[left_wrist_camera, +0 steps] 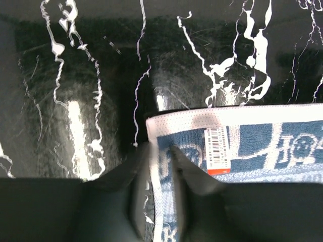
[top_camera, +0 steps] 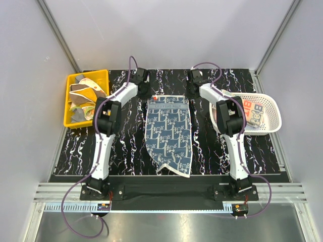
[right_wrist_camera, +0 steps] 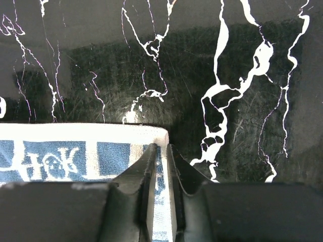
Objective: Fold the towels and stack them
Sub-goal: Flatten out the crumpled towel
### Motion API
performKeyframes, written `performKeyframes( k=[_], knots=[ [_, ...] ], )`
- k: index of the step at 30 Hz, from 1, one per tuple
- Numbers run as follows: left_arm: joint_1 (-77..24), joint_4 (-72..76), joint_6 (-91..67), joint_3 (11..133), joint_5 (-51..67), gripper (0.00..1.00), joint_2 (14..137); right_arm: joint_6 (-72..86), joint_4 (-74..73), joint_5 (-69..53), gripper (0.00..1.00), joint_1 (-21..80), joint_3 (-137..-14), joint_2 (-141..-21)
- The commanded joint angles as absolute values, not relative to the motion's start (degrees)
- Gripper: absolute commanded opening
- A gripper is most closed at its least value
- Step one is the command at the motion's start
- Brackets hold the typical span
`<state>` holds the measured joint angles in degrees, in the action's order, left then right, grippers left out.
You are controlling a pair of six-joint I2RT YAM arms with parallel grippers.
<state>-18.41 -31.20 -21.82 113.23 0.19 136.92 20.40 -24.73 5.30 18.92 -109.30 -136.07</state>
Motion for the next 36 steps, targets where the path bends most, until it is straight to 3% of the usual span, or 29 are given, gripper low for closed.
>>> performKeyframes(
  k=[1,9,14,36],
  knots=[
    [-18.7,-32.3,-21.4,115.6,0.3,0.22,140.0,20.4,-27.1,4.6,0.19,20.0,-110.3,-138.7],
    [-18.6,-31.3,-20.2,115.6,0.9,0.00,139.5,20.0,-27.1,3.5,0.10,20.0,-111.5,-138.7],
    [-18.5,-28.6,-20.3,111.9,0.6,0.00,136.3,19.8,-26.7,3.4,0.00,20.0,-111.4,-137.1],
    [-18.4,-20.9,-18.6,104.3,-0.5,0.00,115.5,17.8,-22.6,7.6,0.00,20.0,-104.2,-116.4]
  ],
)
